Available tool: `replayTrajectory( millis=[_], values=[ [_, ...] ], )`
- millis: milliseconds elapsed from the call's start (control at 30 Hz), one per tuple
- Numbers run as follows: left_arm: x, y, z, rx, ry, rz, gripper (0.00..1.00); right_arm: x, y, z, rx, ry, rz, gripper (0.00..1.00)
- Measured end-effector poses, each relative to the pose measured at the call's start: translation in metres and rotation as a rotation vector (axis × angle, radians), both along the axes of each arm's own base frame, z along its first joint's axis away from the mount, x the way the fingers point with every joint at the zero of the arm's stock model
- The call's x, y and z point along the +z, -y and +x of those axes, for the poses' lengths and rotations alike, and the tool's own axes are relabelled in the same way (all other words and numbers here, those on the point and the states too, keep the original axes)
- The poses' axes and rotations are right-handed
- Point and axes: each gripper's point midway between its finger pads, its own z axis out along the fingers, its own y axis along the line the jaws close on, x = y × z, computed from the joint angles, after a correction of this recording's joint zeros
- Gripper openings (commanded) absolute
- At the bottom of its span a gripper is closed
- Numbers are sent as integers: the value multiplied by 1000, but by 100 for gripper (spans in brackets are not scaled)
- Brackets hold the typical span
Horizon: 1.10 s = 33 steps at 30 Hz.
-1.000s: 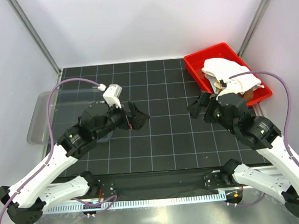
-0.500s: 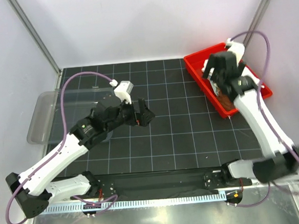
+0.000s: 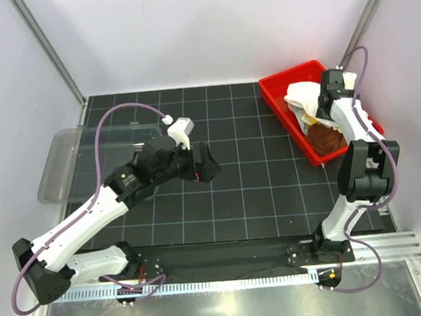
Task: Fold and stack the towels
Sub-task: Grab crumpled towel
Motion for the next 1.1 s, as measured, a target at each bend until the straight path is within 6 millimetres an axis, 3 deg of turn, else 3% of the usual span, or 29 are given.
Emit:
replayTrajectory(
  millis=[367, 500, 633, 733, 767, 833, 1100],
  values=[
    [-16, 9, 1, -30, -36, 20, 100, 34, 11, 9, 13, 96, -66, 69],
    [-16, 8, 3, -24, -26, 26, 100, 27, 21, 17, 8, 77, -67, 63],
    [-16, 7, 5, -19, -18, 35, 100, 5, 26, 26, 12, 21, -61, 48],
    [-17, 6, 6, -13, -10, 44, 99, -4, 25, 26, 22, -10, -54, 29],
    [-17, 5, 7, -10, -8, 46, 100, -4, 24, 26, 24, -12, -52, 15],
    [-17, 5, 8, -6, -5, 50, 100, 3, 24, 28, 35, -10, -56, 1],
    [-15, 1, 8, 6, 2, 52, 99, 30, 18, 39, 63, 50, -22, 1]
  ],
)
